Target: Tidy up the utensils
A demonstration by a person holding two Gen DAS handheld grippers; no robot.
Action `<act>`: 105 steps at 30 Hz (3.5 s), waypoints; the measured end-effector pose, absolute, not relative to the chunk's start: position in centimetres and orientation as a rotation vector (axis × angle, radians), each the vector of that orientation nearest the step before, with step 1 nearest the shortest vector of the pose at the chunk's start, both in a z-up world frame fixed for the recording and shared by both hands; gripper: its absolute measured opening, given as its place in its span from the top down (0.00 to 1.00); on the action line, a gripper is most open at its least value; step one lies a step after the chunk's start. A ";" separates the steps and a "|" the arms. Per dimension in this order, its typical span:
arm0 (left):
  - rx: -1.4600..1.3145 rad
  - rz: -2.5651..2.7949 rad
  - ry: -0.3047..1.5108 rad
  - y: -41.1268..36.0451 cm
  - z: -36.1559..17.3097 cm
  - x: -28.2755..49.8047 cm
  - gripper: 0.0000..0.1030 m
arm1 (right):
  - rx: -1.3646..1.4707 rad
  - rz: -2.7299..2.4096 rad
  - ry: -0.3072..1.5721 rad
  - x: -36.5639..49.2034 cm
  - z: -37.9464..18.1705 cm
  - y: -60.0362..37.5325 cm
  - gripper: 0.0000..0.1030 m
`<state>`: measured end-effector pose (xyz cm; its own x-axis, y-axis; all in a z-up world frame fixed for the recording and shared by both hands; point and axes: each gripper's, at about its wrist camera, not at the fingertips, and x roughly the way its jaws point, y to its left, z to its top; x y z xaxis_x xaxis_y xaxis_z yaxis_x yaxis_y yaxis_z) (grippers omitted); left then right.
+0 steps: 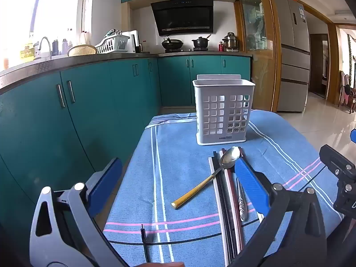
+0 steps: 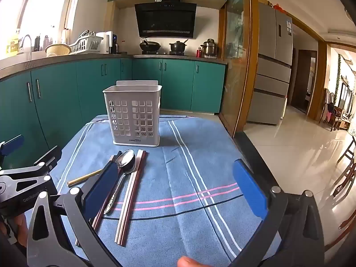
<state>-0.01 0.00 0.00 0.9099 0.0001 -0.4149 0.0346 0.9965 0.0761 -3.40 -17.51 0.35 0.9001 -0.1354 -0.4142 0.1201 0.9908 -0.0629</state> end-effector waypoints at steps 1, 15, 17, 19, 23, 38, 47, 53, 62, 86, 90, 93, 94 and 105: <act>0.083 -0.018 0.428 0.0 0.0 0.0 0.03 | -0.035 -0.129 0.432 -3.4 0.3 -17.5 0.02; 0.083 -0.015 0.427 0.0 0.0 0.0 0.03 | -0.036 -0.123 0.433 -3.6 0.3 -17.4 0.02; 0.083 -0.014 0.426 0.4 -0.2 -0.1 0.03 | -0.035 -0.120 0.430 -3.8 0.5 -17.2 0.02; 0.083 -0.016 0.426 0.4 -0.2 -0.1 0.03 | -0.036 -0.115 0.431 -3.8 0.4 -17.1 0.02; 0.084 -0.016 0.426 0.4 -0.2 -0.1 0.03 | -0.036 -0.114 0.435 -3.9 0.6 -16.9 0.02; 0.087 -0.016 0.426 0.6 0.1 -0.2 0.03 | -0.034 -0.102 0.442 -3.6 -0.1 -17.1 0.02; 0.090 -0.015 0.426 0.5 0.0 -0.2 0.03 | -0.035 -0.103 0.442 -3.5 -0.2 -17.1 0.02; 0.092 -0.013 0.427 0.8 -0.1 -0.1 0.03 | -0.034 -0.104 0.442 -3.5 -0.2 -17.1 0.02; 0.095 -0.011 0.428 0.8 -0.5 0.0 0.03 | -0.034 -0.103 0.441 -3.5 -0.3 -17.1 0.02; 0.098 -0.011 0.429 0.7 -0.5 0.1 0.03 | -0.033 -0.103 0.443 -3.7 -0.3 -17.1 0.02; 0.098 -0.011 0.429 0.7 -0.5 0.1 0.03 | -0.034 -0.103 0.444 -3.8 -0.4 -17.1 0.02; 0.099 -0.011 0.429 0.6 -0.5 0.1 0.03 | -0.034 -0.102 0.443 -3.8 -0.4 -17.1 0.02; 0.099 -0.011 0.429 0.7 -0.5 0.1 0.03 | -0.034 -0.102 0.444 -3.8 -0.5 -17.1 0.02; 0.134 -0.076 0.569 1.6 -3.1 3.0 0.03 | -0.026 -0.011 0.622 0.6 -3.6 -18.2 0.04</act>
<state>3.05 1.60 -3.09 0.8402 -0.0344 -0.5412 0.1082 0.9886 0.1051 0.59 -18.16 -3.56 0.8129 -0.0179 -0.5822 0.0022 0.9996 -0.0277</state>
